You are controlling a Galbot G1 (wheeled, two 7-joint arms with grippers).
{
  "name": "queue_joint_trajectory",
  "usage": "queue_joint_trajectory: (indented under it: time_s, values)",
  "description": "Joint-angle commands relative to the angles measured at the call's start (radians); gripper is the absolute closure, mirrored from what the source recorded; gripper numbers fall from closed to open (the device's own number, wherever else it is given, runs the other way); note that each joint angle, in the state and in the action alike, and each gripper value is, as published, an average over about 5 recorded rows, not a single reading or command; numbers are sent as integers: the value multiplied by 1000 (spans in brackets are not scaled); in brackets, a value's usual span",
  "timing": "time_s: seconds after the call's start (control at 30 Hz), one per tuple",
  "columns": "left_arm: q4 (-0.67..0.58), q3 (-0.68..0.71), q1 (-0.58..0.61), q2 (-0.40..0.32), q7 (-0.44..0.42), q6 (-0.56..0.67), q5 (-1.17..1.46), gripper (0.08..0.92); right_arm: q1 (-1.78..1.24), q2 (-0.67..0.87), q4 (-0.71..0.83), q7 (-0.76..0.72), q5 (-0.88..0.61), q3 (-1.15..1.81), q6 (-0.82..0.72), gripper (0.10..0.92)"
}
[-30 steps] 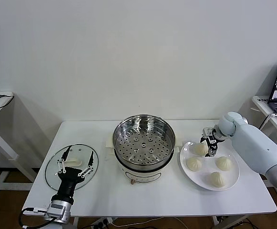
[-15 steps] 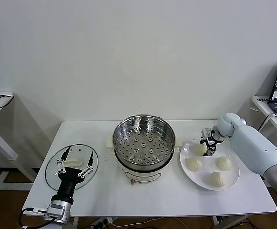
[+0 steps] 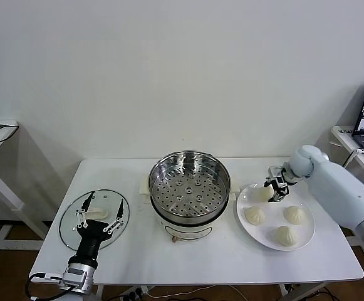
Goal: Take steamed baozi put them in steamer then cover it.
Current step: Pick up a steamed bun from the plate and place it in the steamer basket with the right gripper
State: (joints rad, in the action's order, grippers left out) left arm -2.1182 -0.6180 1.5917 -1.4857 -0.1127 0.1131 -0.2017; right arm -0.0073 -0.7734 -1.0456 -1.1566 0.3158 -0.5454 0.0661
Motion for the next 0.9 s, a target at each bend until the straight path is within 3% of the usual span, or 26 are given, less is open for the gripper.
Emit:
queue_joint_trajectory:
  time_s: [0.03, 0.27, 0.5, 0.9]
  values:
    - [-3, -3, 5, 2, 2, -3, -5, 177, 358, 160, -331, -47, -146, -313, 132, 389]
    - [-6, -6, 8, -1, 3, 1, -18, 177, 705, 92, -495, -84, -161, -565, 279, 389]
    - [-5, -8, 4, 4, 0, 1, -20, 177, 797, -64, -576, -43, -106, -675, 367, 389]
    - [5, -35, -4, 14, -10, 8, -11, 177, 638, -290, -414, 87, 85, -661, 521, 389]
